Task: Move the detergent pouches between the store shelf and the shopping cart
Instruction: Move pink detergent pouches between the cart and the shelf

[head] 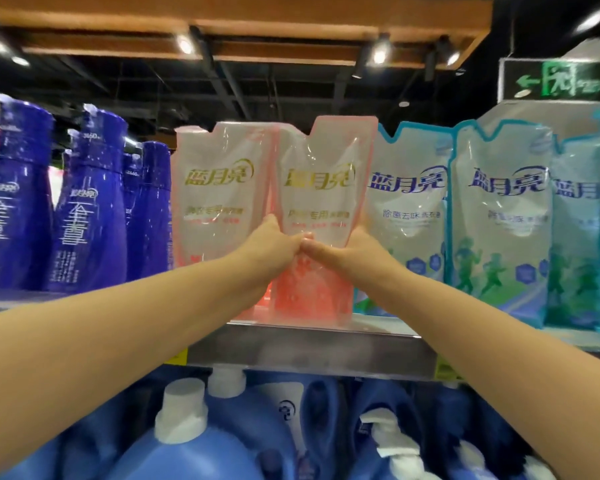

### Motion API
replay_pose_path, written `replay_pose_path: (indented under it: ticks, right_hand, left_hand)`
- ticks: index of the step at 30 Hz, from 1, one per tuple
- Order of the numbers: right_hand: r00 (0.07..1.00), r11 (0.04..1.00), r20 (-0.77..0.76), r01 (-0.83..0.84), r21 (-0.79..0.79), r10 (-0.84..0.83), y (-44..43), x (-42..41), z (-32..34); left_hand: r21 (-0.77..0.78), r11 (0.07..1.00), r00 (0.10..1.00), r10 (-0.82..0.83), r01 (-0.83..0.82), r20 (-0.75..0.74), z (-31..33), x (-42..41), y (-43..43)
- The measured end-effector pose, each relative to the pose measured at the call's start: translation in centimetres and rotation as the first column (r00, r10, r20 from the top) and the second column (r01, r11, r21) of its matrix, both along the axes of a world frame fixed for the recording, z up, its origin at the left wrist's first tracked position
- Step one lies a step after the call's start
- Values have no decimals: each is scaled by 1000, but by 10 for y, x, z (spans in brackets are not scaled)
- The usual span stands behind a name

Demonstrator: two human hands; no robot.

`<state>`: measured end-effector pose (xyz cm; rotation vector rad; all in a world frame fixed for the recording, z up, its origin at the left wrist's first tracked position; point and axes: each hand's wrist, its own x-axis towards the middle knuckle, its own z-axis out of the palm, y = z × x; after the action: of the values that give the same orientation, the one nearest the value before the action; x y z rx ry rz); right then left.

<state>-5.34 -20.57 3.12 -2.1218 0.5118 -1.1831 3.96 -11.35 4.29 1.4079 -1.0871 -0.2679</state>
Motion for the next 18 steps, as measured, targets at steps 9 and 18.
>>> replay_pose_path:
  ticks: [9,18]
  right_hand:
    - [947,982,-260,179,-56,-187,30,-34,1]
    - [899,921,-211,355,-162,-383,42,-18,-13]
  left_hand:
    - [75,990,991,-123,119,60,-7,7,23]
    - [159,987,879,-65,-13,472,-23,5,44]
